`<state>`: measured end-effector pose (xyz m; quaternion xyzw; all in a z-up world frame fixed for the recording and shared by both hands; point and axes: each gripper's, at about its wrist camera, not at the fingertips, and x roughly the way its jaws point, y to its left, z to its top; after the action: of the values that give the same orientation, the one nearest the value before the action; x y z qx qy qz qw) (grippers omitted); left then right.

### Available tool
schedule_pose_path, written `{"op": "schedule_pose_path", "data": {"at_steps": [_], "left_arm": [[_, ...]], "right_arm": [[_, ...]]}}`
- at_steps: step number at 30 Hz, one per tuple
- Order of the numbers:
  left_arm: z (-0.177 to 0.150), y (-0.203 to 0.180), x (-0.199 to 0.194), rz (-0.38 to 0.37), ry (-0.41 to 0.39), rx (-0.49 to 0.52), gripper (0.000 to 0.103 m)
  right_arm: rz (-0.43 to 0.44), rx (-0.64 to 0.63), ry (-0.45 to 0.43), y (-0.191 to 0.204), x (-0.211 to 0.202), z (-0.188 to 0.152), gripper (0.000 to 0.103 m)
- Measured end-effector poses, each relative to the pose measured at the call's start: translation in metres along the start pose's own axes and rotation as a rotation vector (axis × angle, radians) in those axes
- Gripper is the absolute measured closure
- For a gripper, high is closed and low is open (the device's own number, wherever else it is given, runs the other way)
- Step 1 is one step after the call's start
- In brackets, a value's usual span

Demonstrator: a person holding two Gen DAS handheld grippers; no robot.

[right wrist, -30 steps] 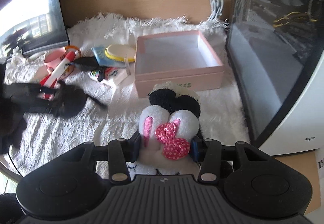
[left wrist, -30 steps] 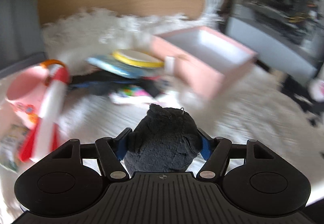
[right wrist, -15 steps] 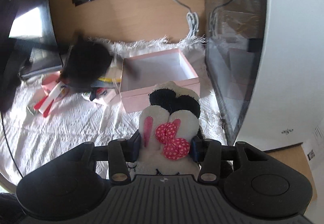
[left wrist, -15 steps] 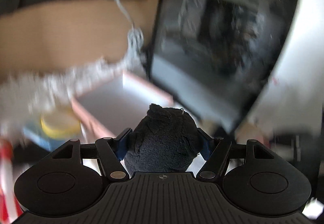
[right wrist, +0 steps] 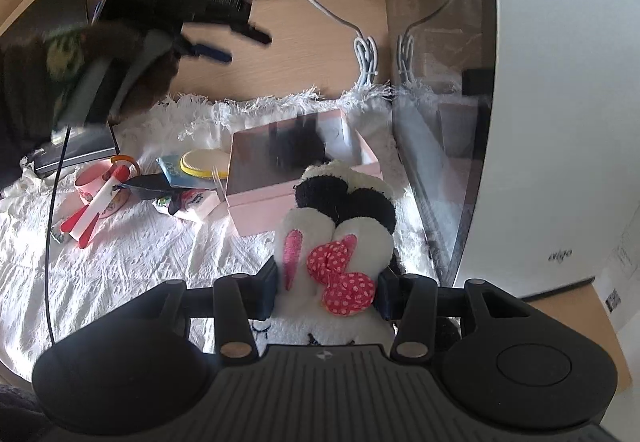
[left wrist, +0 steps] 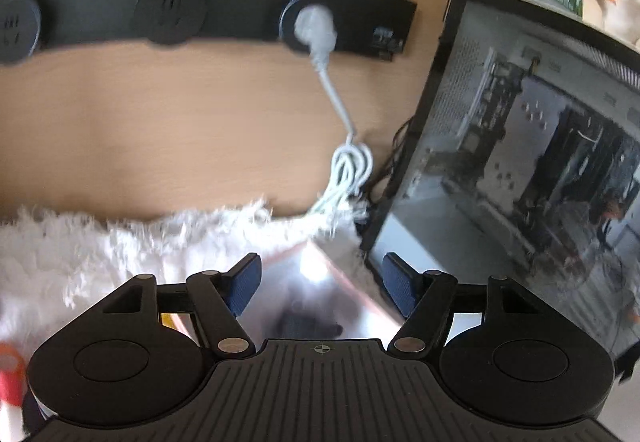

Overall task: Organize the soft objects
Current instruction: 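Carry the black plush bear into the pink box and open the left tool, then lower the black-and-white plush toy into the pink box and open the right tool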

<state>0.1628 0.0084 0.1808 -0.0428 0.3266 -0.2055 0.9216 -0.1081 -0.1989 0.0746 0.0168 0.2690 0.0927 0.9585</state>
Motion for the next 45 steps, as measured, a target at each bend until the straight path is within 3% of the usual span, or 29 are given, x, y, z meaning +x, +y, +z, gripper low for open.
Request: {"op": "schedule_pose_path", "data": {"at_steps": [6, 11, 17, 20, 23, 27, 31, 35, 40, 45], "left_arm": [[-0.061, 0.025, -0.019, 0.035, 0.051, -0.058, 0.031], [-0.133, 0.048, -0.058, 0.067, 0.078, -0.173, 0.031], [-0.202, 0.068, -0.103, 0.108, 0.098, -0.285, 0.031], [-0.218, 0.083, -0.130, 0.169, 0.085, -0.320, 0.031], [-0.232, 0.103, -0.157, 0.253, 0.065, -0.375, 0.031], [-0.254, 0.130, -0.186, 0.321, 0.040, -0.480, 0.031], [-0.266, 0.141, -0.195, 0.345, 0.040, -0.546, 0.031], [-0.264, 0.138, -0.194, 0.339, 0.039, -0.532, 0.031], [-0.262, 0.127, -0.188, 0.349, 0.064, -0.476, 0.031], [-0.266, 0.124, -0.190, 0.331, 0.083, -0.455, 0.031]], "right_arm": [[0.019, -0.081, -0.010, 0.008, 0.021, 0.036, 0.057], [0.083, -0.153, -0.038, 0.026, 0.056, 0.101, 0.057], [0.120, -0.211, -0.028, 0.066, 0.126, 0.180, 0.057], [0.119, -0.264, 0.054, 0.088, 0.175, 0.199, 0.049], [0.077, -0.311, 0.127, 0.099, 0.209, 0.202, 0.042], [0.097, -0.332, 0.111, 0.099, 0.210, 0.201, 0.031], [0.093, -0.351, 0.138, 0.099, 0.216, 0.192, 0.030], [0.074, -0.363, 0.174, 0.102, 0.227, 0.171, 0.030], [0.205, -0.447, 0.142, 0.134, 0.215, 0.134, 0.030], [0.329, -0.568, 0.202, 0.181, 0.224, 0.099, 0.030]]}}
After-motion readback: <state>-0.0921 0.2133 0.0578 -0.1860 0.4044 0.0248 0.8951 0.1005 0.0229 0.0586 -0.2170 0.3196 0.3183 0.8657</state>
